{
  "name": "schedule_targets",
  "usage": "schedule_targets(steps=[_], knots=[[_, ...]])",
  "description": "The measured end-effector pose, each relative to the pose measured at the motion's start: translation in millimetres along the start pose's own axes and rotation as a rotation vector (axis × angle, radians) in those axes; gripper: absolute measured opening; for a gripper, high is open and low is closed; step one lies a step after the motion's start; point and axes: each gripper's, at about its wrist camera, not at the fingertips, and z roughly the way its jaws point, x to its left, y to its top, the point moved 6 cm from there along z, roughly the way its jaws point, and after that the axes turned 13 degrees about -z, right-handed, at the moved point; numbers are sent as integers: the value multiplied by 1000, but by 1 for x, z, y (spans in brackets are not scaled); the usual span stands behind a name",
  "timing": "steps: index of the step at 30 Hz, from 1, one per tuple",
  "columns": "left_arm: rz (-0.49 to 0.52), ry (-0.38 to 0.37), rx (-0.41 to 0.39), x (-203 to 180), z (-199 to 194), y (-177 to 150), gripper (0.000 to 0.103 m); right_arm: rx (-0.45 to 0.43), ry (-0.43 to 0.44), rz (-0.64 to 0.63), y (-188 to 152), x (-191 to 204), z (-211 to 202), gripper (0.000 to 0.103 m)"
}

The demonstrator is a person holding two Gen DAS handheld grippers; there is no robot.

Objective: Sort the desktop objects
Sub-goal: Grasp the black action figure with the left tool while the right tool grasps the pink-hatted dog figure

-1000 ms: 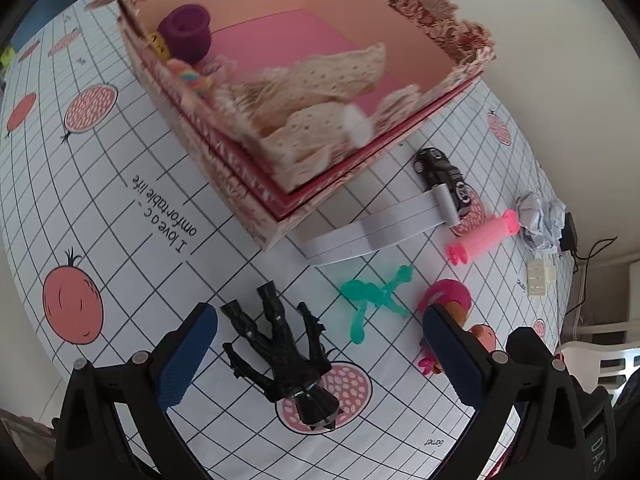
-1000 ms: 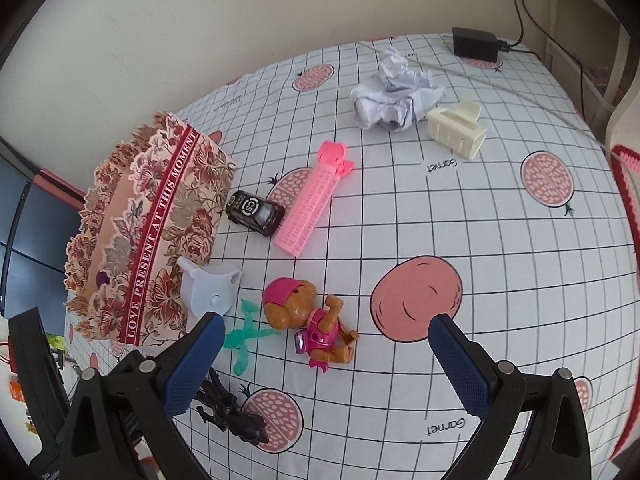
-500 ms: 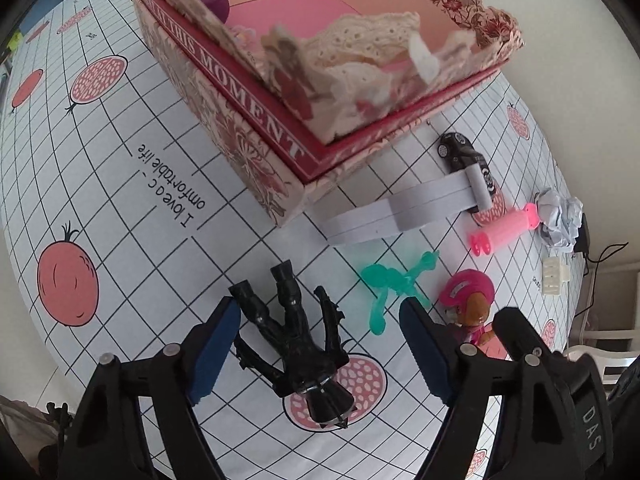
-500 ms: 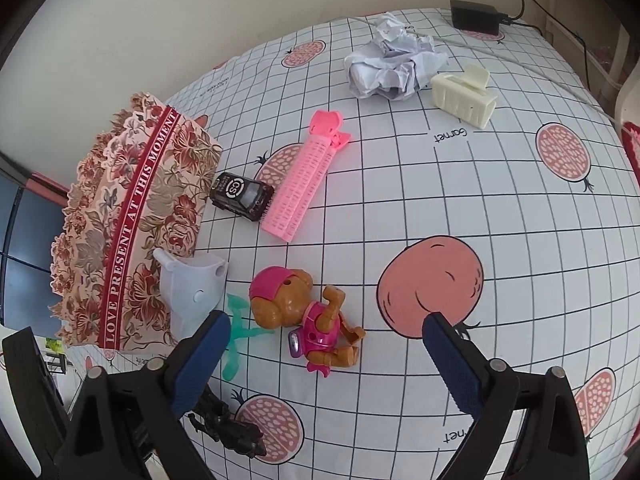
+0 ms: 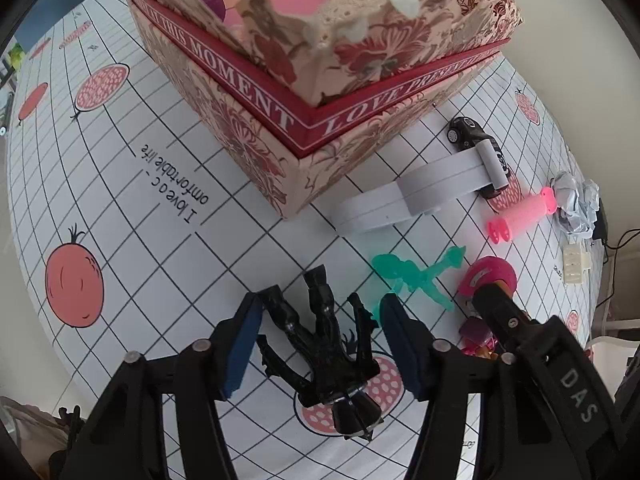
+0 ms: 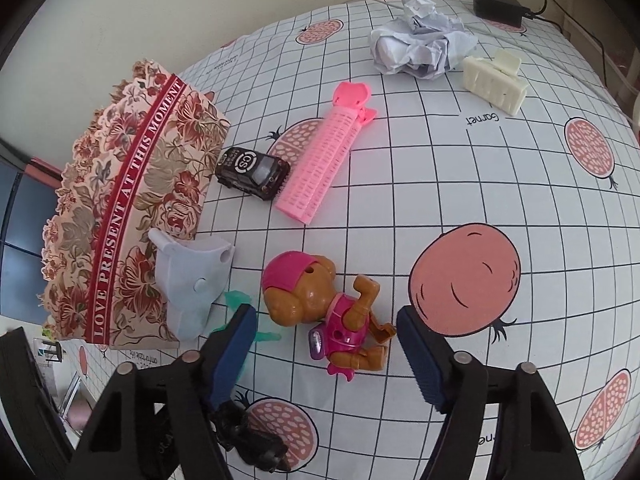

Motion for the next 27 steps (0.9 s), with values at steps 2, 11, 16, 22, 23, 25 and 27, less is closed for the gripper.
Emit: schedule_targets(steps=[2, 11, 16, 22, 23, 25, 27], knots=[[7, 5, -7, 0, 1, 0, 60, 1, 8, 3, 0, -1, 1, 68], [45, -6, -26, -4, 5, -1, 59, -8, 7, 2, -1, -4, -1, 48], [37, -24, -16, -4, 6, 1, 59, -25, 33, 17, -4, -7, -3, 41], [34, -43, -3, -17, 0, 16, 58, -21, 41, 24, -5, -12, -7, 41], [32, -49, 2, -17, 0, 16, 58, -24, 44, 29, -5, -14, -7, 41], [29, -59, 9, -19, 0, 14, 57, -33, 52, 41, -4, -16, -11, 41], [26, -69, 14, -20, 0, 14, 57, -45, 61, 47, -4, -19, -16, 36]])
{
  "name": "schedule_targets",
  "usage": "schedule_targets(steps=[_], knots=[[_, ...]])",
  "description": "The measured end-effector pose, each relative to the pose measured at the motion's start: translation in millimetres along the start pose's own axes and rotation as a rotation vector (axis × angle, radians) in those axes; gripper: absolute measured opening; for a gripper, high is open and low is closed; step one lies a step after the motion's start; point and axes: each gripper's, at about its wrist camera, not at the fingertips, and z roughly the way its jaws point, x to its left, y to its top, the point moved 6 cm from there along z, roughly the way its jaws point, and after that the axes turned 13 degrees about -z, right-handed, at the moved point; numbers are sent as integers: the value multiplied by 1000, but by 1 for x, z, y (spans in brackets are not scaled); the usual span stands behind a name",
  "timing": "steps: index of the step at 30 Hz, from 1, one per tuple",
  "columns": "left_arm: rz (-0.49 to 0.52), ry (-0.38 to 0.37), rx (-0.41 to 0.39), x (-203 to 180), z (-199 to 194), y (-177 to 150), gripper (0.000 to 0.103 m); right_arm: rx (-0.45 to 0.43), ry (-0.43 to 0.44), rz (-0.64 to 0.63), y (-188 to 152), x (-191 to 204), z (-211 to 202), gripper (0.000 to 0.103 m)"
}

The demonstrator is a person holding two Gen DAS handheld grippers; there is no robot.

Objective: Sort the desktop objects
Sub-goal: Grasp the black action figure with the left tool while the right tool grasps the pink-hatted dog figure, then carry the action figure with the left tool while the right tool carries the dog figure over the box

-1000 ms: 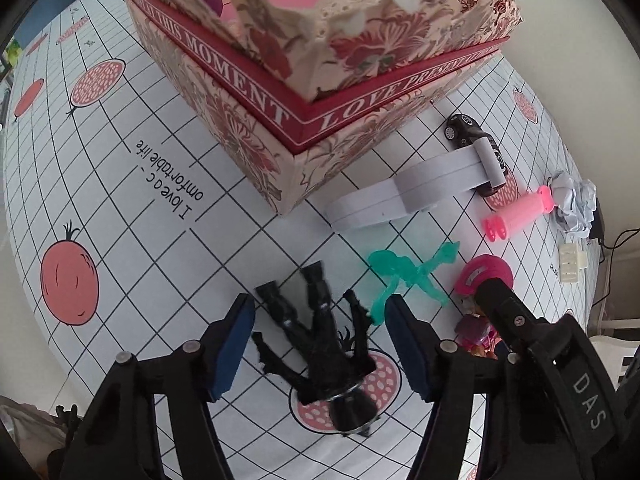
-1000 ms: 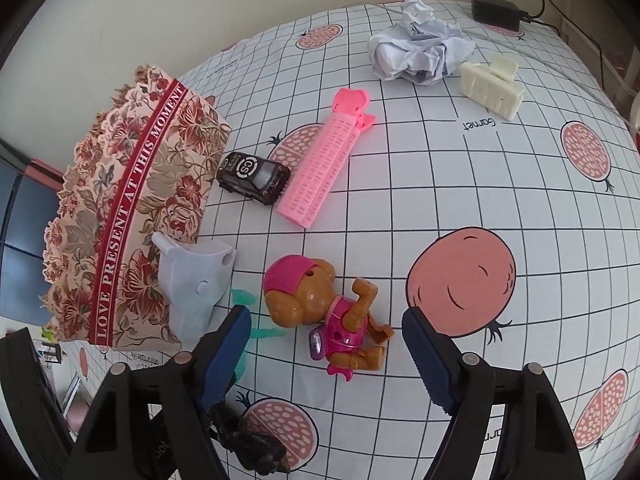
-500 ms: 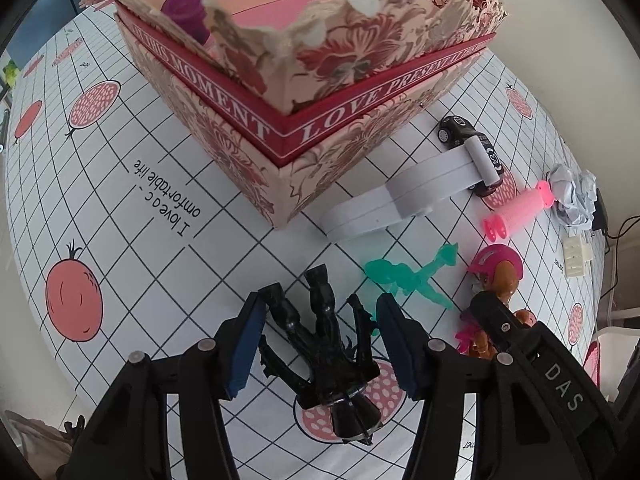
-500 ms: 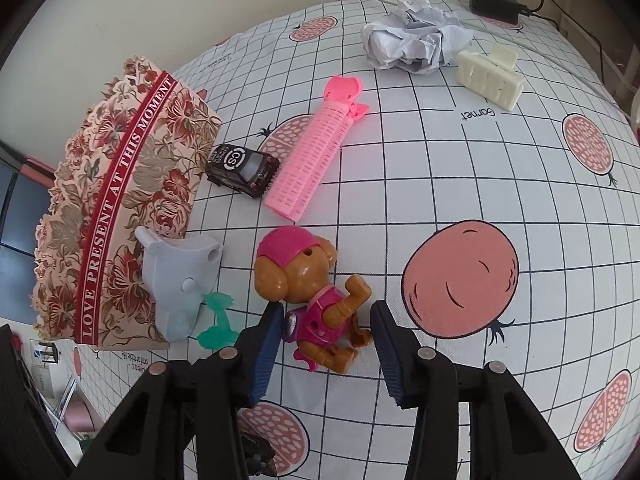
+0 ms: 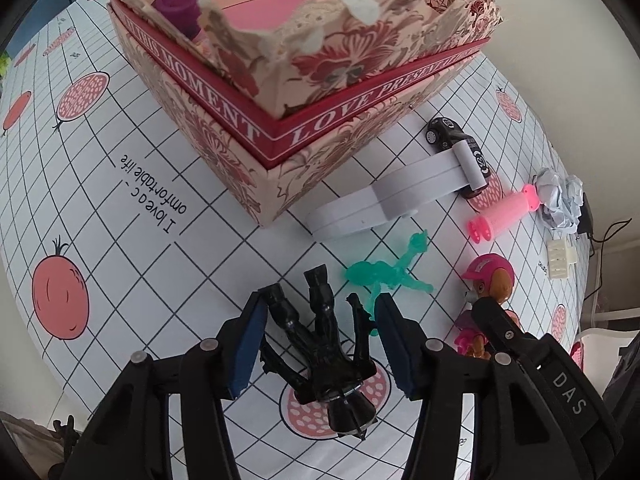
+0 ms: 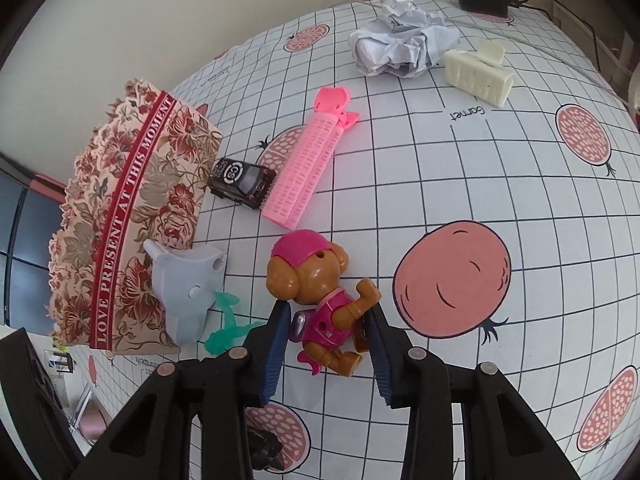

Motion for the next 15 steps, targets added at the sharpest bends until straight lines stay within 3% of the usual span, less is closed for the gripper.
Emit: schedule_targets(steps=[7, 15], knots=[[0, -38, 5, -5, -5, 3, 56, -9, 15, 18, 1, -5, -4, 37], [8, -102, 9, -9, -30, -8, 55, -87, 55, 45, 13, -7, -29, 37]])
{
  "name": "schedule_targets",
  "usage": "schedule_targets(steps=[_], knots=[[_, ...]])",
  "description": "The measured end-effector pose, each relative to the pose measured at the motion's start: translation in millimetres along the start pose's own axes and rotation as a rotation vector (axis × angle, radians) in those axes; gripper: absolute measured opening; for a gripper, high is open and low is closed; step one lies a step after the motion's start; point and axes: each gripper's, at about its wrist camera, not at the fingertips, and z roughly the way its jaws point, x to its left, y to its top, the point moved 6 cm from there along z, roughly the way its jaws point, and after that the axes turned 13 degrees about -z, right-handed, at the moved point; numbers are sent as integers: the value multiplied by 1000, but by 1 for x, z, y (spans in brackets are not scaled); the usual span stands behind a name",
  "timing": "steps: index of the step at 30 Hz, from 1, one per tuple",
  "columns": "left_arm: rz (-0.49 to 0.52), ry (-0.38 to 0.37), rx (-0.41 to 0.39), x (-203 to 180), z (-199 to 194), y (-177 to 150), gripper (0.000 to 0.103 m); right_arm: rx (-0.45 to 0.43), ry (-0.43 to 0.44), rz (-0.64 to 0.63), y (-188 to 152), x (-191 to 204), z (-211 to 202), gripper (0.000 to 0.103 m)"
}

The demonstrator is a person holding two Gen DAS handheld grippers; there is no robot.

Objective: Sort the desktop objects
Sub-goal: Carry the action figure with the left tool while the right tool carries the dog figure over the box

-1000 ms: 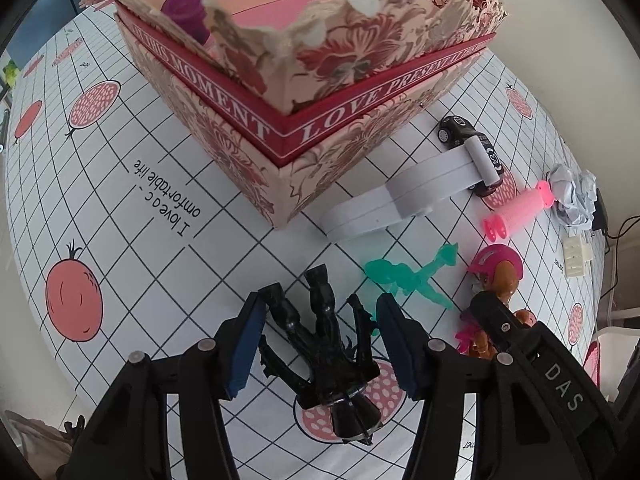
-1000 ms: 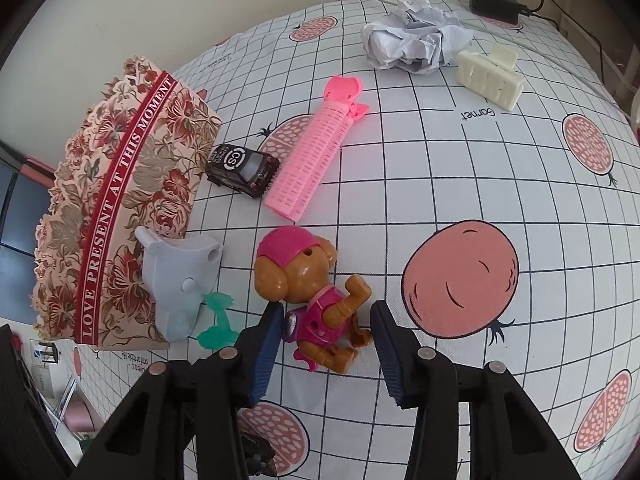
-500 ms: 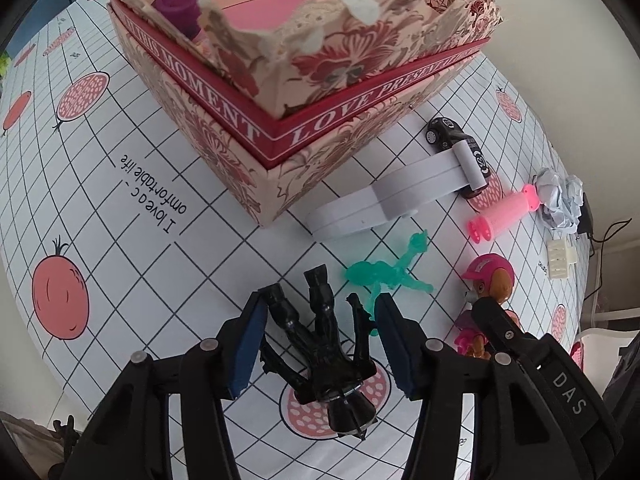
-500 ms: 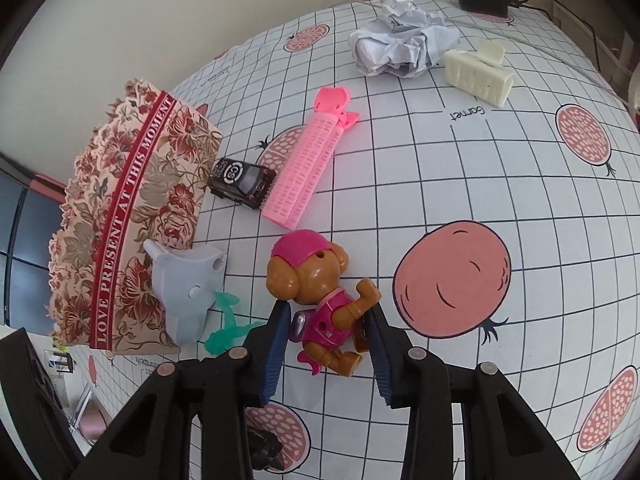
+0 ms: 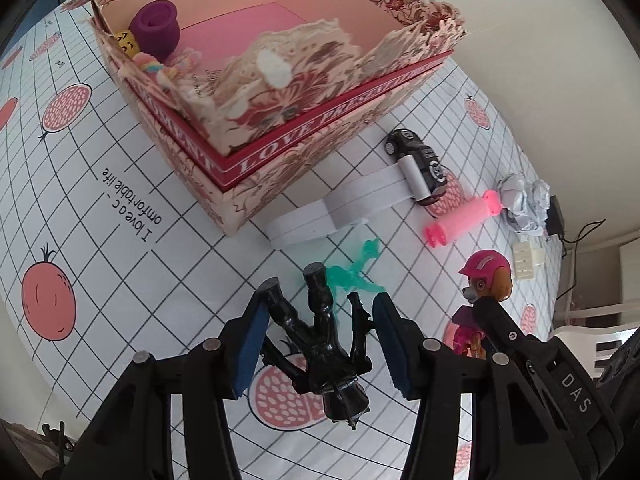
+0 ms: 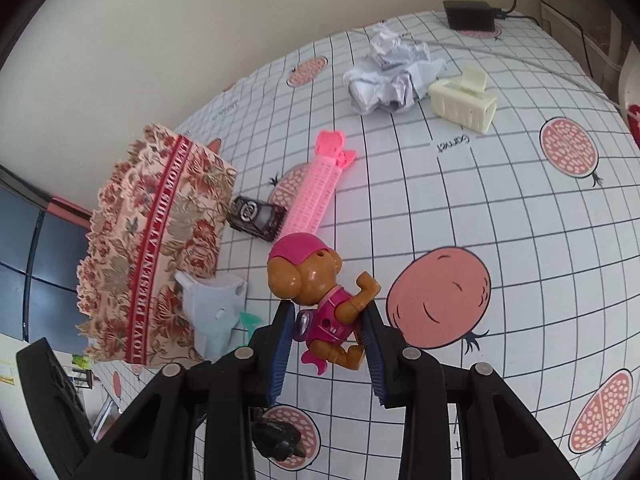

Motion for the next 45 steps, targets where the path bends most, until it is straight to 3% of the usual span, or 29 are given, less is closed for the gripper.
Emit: schedule_targets(steps=[9, 17, 30, 37, 45], knots=[[35, -116, -32, -11, -43, -4, 55, -103, 37, 28, 18, -4, -37, 36], [89, -217, -107, -49, -71, 9, 55, -222, 61, 29, 40, 0, -73, 36], [101, -368, -219, -97, -112, 44, 55, -409, 47, -81, 71, 38, -132, 36], [83, -426, -264, -102, -126, 68, 55, -445, 53, -125, 79, 56, -134, 36], [51, -429, -306, -81, -134, 97, 55, -405, 47, -121, 83, 67, -106, 36]])
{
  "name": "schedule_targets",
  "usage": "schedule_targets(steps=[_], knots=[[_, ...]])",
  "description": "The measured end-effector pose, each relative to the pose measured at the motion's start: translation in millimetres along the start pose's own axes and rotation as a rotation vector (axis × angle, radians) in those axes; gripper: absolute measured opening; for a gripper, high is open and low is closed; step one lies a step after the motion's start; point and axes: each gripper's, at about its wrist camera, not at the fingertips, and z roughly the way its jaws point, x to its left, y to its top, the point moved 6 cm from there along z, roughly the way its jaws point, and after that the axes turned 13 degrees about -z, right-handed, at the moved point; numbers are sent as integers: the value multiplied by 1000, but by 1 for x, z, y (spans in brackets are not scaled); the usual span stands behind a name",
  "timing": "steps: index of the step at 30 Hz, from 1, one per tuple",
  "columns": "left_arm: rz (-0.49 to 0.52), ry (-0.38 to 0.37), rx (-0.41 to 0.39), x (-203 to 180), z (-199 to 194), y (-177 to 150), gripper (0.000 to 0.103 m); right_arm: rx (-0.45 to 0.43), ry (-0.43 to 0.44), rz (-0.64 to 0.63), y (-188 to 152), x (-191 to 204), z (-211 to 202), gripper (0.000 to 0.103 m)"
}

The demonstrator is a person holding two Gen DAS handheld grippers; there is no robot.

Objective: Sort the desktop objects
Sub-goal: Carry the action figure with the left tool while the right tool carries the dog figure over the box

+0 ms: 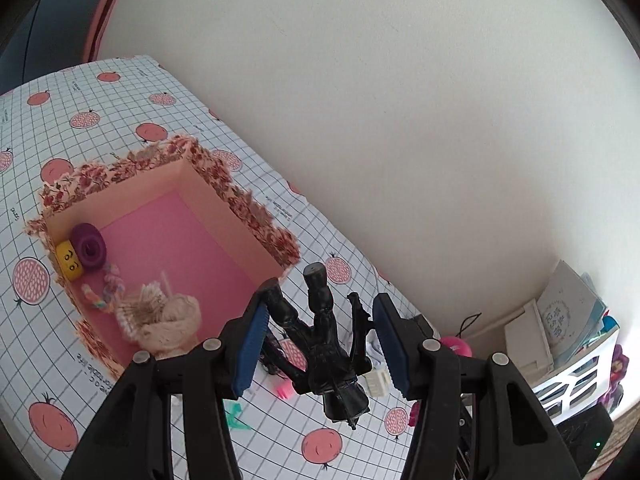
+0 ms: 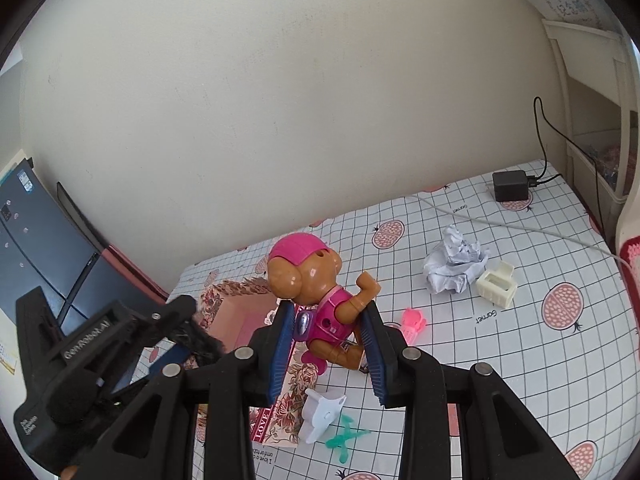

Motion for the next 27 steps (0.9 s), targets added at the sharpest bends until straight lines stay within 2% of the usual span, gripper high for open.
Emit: schedule_targets(steps=[11, 18, 27], knots=[[-77, 39, -30, 50, -4, 43, 55, 59, 51, -63, -15, 58, 39, 36], [-121, 71, -80, 81, -15, 71, 55, 83, 84, -118, -27, 95, 55, 36], [-122, 106, -148, 106, -35, 99, 55, 92, 103, -170, -34, 127, 66, 36]])
